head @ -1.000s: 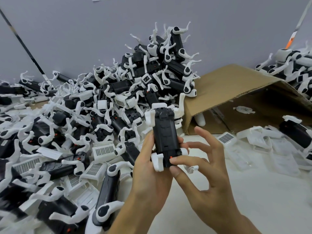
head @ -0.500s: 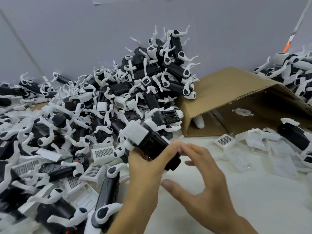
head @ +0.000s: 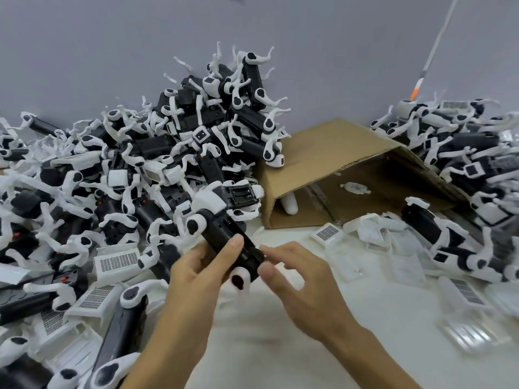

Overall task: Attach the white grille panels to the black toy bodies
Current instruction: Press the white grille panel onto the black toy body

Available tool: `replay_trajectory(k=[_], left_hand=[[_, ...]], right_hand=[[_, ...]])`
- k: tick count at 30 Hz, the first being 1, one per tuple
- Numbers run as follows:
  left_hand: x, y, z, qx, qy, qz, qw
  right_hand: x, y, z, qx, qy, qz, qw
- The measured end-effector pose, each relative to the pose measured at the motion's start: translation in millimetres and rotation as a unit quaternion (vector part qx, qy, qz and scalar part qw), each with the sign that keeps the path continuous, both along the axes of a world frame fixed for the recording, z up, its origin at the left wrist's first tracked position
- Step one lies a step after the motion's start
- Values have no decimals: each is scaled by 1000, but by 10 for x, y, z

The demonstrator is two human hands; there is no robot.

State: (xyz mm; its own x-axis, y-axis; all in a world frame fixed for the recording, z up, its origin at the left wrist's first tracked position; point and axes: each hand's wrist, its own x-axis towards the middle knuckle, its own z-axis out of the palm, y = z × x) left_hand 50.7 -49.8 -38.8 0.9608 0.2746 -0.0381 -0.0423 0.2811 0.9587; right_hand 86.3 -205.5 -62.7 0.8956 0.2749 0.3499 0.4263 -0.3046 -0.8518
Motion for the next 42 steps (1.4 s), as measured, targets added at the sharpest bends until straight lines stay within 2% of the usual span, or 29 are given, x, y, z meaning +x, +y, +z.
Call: replay_trajectory(k=[3, 5, 7, 9, 10, 14, 17, 21, 22, 23, 26, 27, 28, 29, 30, 33, 37, 39, 42], left_hand=[[50, 41, -5, -51, 6, 33, 998], [59, 52, -2, -44, 6, 27, 999], [48, 27, -7, -18, 7, 15, 1000], [32, -9, -14, 1, 9, 0, 1000], [24, -20, -18, 7, 11, -7, 1000], [10, -12, -26, 14, 11, -16, 1000], [24, 13, -54, 22, 14, -21, 999], [28, 9, -49, 27, 21, -29, 999], [24, -3, -40, 26, 20, -27, 999], [22, 2, -43, 27, 13, -25, 999], [12, 14, -25, 9, 25, -23, 999], [27, 27, -45, -16, 36, -24, 999], [29, 27, -34, -44, 52, -32, 997], [35, 26, -36, -49, 55, -50, 996], [38, 12, -25, -39, 53, -64, 996], [20, -2, -23, 29, 5, -87, 996], [-21, 27, 29, 63, -42, -74, 994], [-25, 53, 48, 74, -52, -77, 993], [-38, 92, 57, 96, -55, -95, 989]], right_hand=[[238, -219, -29, 25, -22, -143, 989], [435, -379, -51, -16, -16, -227, 974], [612, -525, -100, -115, 30, -218, 969], [698, -558, -186, -263, 52, -185, 945], [716, -546, -221, -301, 49, -182, 935], [712, -558, -204, -274, 45, -267, 923], [700, -664, -125, -348, 94, -285, 888], [615, -703, -13, -430, 180, -251, 848], [585, -703, 10, -426, 177, -250, 851], [561, -692, 42, -386, 158, -262, 870], [452, -662, 121, -132, -11, -280, 951], [396, -611, 156, -33, -39, -235, 971], [325, -537, 178, 62, -28, -162, 984], [252, -448, 180, 135, 1, -76, 988], [189, -358, 157, 168, 24, -5, 985], [81, -168, 71, 149, 23, 78, 986], [71, -171, 126, 99, 18, 80, 992], [55, -187, 152, 78, 44, 82, 993], [3, -186, 167, 109, 111, 168, 974]])
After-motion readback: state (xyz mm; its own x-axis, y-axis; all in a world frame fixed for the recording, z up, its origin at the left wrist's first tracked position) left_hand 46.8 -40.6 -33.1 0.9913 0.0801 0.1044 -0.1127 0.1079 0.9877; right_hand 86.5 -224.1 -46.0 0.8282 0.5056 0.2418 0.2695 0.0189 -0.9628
